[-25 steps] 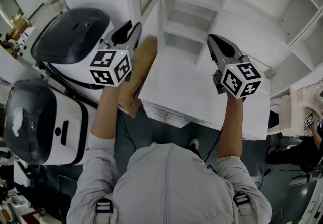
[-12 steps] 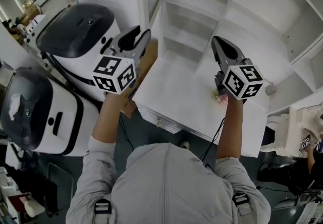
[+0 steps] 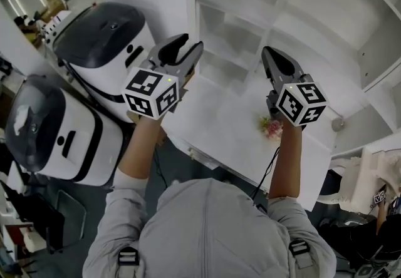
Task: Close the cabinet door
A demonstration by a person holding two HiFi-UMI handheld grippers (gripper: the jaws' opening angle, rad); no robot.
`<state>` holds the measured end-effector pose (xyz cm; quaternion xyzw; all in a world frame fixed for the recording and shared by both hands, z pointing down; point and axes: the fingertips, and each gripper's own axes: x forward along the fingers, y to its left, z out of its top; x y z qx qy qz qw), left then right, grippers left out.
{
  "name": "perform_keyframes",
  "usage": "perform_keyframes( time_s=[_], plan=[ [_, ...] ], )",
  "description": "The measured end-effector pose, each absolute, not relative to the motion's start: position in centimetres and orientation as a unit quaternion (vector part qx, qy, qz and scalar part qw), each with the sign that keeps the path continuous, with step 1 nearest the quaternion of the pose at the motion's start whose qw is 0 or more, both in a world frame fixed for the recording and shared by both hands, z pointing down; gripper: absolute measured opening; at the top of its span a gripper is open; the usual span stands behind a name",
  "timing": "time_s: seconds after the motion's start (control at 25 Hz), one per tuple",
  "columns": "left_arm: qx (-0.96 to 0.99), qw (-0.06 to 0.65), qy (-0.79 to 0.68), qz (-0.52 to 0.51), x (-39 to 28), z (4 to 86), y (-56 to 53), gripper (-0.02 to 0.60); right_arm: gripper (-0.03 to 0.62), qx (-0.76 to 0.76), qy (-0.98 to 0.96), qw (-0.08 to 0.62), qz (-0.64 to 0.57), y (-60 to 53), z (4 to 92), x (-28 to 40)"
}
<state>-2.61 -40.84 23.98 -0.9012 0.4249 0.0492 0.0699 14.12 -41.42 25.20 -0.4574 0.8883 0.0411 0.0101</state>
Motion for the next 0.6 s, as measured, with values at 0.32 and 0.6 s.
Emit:
perform_keyframes(
  time_s=[0.32,0.6],
  plan=[
    [-0.906,0.074,0.415,0.043,5.5,23.9,-43.5,0.204,0.002,-0.444,0.896,-0.004,0.035,-41.0,26.9,17.5],
    [-0.901,0.064,0.427,0.048,10.2,23.7,-46.7,0.199,0.002,-0.463,0.886,-0.009,0.02,-41.3,27.9,22.7]
  ],
)
